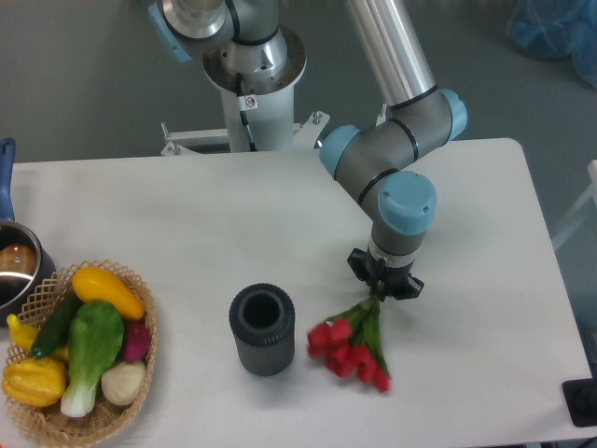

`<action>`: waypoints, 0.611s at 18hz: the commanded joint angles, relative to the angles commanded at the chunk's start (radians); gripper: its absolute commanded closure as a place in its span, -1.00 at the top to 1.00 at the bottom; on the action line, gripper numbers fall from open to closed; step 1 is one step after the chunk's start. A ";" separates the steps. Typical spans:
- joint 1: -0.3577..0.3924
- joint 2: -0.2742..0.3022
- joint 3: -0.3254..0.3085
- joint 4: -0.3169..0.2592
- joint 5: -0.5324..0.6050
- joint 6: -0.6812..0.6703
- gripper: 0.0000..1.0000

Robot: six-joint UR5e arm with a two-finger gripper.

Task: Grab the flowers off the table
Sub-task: 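Lift the gripped tulip bouquet up off the table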

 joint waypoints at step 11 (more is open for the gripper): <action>0.029 0.050 0.031 -0.043 0.002 0.011 -0.65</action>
